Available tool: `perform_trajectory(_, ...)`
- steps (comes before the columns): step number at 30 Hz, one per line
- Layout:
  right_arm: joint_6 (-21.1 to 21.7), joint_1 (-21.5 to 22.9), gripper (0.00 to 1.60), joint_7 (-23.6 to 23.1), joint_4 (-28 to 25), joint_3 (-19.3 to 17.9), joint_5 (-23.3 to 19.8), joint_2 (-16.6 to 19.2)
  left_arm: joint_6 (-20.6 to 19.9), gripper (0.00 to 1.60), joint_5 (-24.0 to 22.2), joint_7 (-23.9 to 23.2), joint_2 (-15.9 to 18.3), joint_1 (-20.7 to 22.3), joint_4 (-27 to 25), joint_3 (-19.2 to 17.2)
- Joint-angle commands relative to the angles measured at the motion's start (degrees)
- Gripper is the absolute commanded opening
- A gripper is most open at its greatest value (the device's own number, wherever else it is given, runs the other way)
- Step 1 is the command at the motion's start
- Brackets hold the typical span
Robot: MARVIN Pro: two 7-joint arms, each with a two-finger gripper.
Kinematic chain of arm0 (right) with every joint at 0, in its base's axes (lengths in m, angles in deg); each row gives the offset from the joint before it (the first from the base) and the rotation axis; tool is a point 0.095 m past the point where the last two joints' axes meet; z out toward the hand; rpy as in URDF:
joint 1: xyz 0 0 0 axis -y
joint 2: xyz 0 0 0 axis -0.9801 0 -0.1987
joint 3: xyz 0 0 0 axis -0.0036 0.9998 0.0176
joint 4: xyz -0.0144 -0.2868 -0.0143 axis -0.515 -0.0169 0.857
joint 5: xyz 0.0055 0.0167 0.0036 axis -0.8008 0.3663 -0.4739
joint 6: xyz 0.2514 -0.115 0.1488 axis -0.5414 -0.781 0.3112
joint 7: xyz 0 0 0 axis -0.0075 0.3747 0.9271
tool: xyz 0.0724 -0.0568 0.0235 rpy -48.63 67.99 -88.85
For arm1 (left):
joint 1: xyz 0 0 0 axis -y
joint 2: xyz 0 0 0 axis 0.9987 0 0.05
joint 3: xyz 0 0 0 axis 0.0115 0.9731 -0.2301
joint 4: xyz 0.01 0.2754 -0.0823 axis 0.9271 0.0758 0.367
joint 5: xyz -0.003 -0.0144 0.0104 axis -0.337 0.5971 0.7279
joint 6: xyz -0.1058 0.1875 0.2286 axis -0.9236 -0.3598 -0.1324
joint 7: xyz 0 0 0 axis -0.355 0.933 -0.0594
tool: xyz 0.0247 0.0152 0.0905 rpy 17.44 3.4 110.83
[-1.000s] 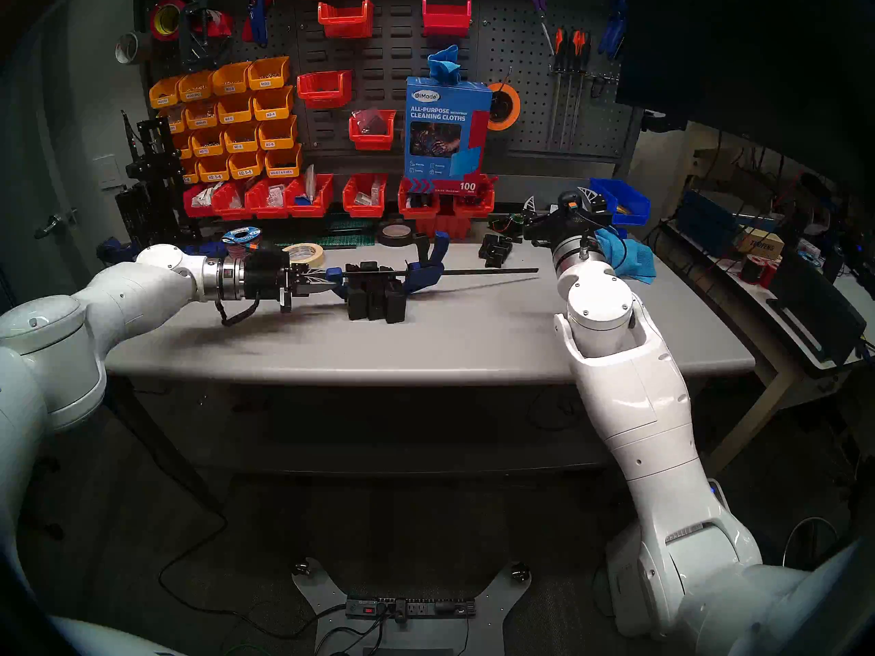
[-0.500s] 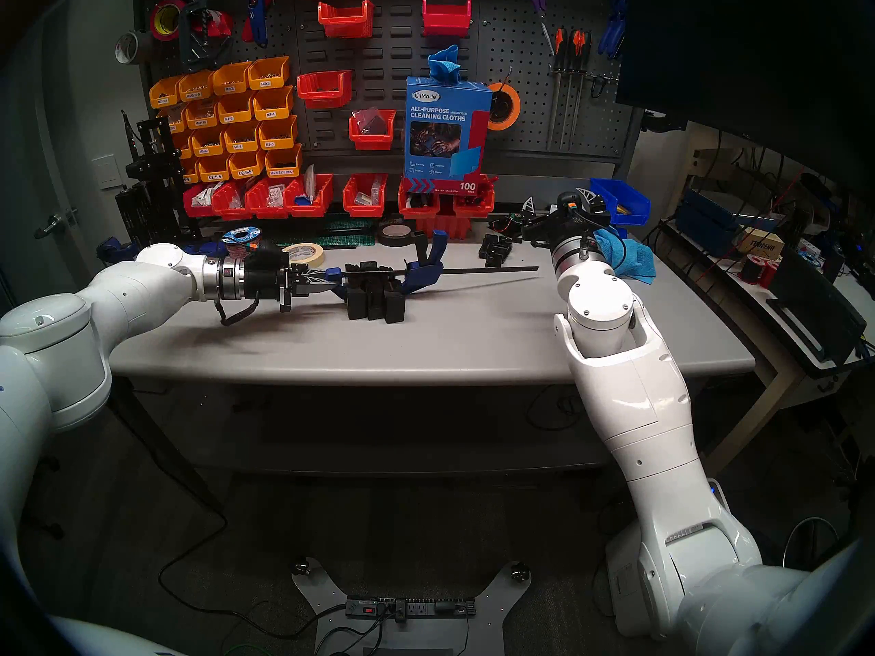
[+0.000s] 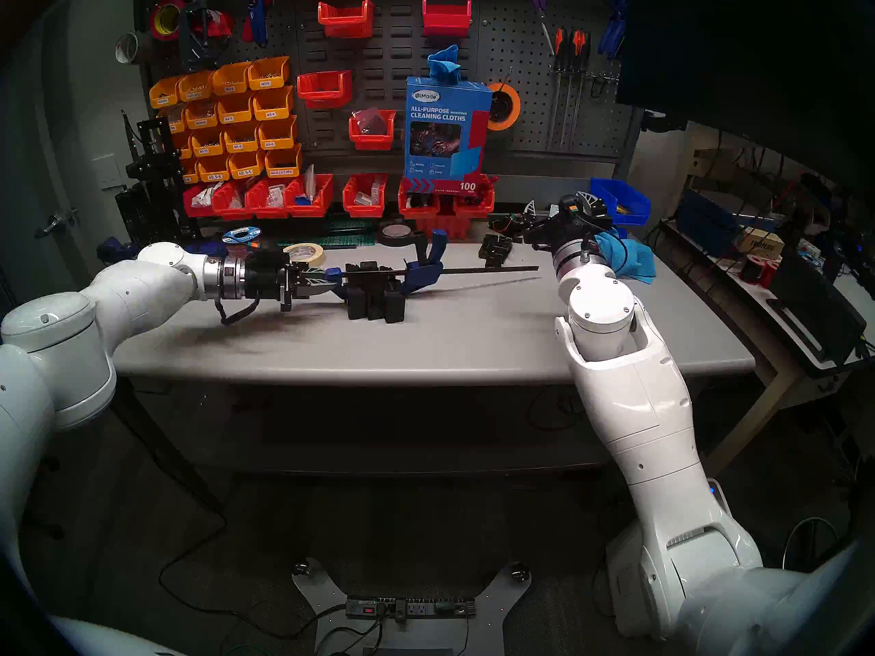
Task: Clamp the two 3D printed pieces together with the clamp
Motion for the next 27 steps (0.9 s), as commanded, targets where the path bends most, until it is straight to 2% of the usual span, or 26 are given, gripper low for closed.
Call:
perform_trajectory(1, 0.09, -0.11, 1.60, -0.03, -1.32, -0.38, 0.08, 0.51, -0.40, 0.60, -0.51, -5.20, -0.61, 0.62, 0.33, -0.34)
perform_trajectory(4, 0.17, -0.26, 1.60, -0.08, -1.44, -0.41, 0.04, 0.59, -0.47, 0.67, -0.51, -5.30, -0.63, 0.55, 0.41, -0.34)
perform_trajectory(7, 0.26, -0.42, 1.60, -0.08, -1.57, -0.44, 0.02, 0.67, -0.53, 1.15, -0.51, -5.30, -0.53, 0.46, 0.30, -0.34)
perform_trajectory(8, 0.30, -0.45, 1.60, -0.08, -1.63, -0.44, 0.03, 0.69, -0.56, 1.15, -0.52, -5.30, -0.48, 0.44, 0.24, -0.35)
perform_trajectory(9, 0.32, -0.48, 1.60, -0.07, -1.67, -0.43, 0.03, 0.71, -0.58, 1.52, -0.53, -5.30, -0.43, 0.42, 0.17, -0.36)
perform_trajectory(10, 0.34, -0.50, 1.60, -0.07, -1.71, -0.43, 0.03, 0.72, -0.59, 1.60, -0.54, -5.30, -0.41, 0.41, 0.15, -0.38)
perform_trajectory(27, 0.68, -0.56, 1.60, -0.12, -2.08, -0.01, 0.05, 0.64, -0.57, 1.60, -0.68, -5.30, -0.29, 0.49, 0.42, -0.76)
